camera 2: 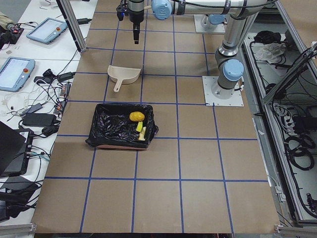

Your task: Sweep and dump trash into bin

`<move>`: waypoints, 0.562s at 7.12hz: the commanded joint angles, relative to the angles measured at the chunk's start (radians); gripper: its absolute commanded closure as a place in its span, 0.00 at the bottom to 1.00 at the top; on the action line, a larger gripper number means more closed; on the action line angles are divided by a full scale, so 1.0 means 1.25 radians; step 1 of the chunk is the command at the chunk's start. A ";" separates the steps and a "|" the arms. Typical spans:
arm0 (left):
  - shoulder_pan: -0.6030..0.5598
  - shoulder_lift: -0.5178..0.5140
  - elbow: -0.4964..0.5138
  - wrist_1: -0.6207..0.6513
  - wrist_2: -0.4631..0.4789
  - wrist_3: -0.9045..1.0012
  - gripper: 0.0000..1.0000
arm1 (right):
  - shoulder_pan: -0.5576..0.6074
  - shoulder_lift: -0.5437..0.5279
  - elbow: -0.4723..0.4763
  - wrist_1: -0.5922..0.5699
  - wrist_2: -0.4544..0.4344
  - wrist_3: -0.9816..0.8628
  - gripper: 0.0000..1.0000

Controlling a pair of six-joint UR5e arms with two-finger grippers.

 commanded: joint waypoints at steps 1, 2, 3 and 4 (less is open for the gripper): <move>-0.001 0.019 -0.004 0.005 -0.020 -0.006 0.00 | 0.000 0.000 0.003 0.002 -0.003 0.000 0.00; -0.001 0.022 -0.005 0.005 -0.022 -0.004 0.00 | 0.000 0.001 0.003 0.002 -0.004 -0.008 0.00; -0.001 0.027 -0.005 0.004 -0.013 -0.007 0.00 | 0.000 0.001 0.003 0.005 -0.004 -0.012 0.00; -0.001 0.035 -0.005 0.004 -0.011 -0.007 0.00 | -0.001 0.001 0.002 0.008 -0.006 -0.012 0.00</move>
